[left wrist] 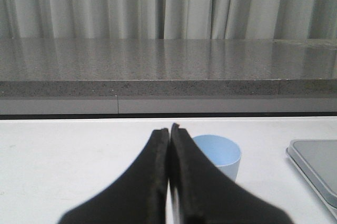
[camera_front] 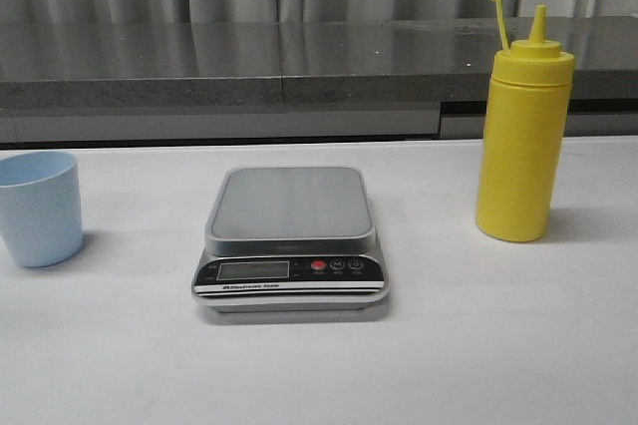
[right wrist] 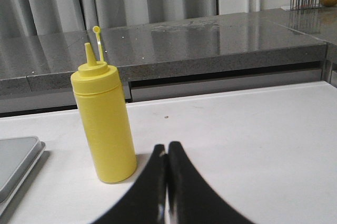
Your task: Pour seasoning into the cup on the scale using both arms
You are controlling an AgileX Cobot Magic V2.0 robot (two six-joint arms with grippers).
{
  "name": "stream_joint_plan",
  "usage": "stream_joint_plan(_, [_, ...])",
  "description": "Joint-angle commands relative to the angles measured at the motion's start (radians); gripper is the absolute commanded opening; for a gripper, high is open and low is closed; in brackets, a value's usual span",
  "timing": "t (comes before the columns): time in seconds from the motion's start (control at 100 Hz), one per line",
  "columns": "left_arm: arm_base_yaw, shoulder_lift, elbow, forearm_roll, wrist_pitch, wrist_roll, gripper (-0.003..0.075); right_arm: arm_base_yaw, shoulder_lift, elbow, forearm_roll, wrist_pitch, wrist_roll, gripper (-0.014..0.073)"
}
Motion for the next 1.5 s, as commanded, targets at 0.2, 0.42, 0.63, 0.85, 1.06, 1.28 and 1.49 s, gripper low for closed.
stream_joint_plan(0.2, [0.001, -0.028, 0.039, -0.005, -0.086, 0.0, -0.002, -0.009, -0.024, -0.017, -0.001, -0.07, -0.01, -0.0068])
stream_joint_plan(0.42, [0.001, -0.028, 0.035, -0.075, -0.146, -0.011, -0.002, -0.009, -0.024, -0.017, -0.001, -0.07, -0.01, -0.0068])
stream_joint_plan(0.63, [0.004, 0.023, -0.085, -0.07, -0.042, -0.011, -0.0021, -0.009, -0.024, -0.017, -0.001, -0.07, -0.01, -0.0068])
stream_joint_plan(0.85, [0.004, 0.253, -0.328, -0.032, 0.085, -0.011, -0.0021, -0.009, -0.024, -0.017, -0.001, -0.07, -0.01, -0.0068])
stream_joint_plan(1.06, [0.004, 0.548, -0.574, 0.005, 0.31, -0.011, -0.002, -0.009, -0.024, -0.017, -0.001, -0.07, -0.01, -0.0068])
stream_joint_plan(1.28, [0.004, 0.833, -0.781, 0.03, 0.482, -0.011, -0.0013, -0.009, -0.024, -0.017, -0.001, -0.07, -0.01, -0.0068])
stream_joint_plan(1.49, [0.004, 1.044, -0.907, 0.03, 0.534, -0.011, 0.0258, -0.009, -0.024, -0.017, -0.001, -0.07, -0.01, -0.0068])
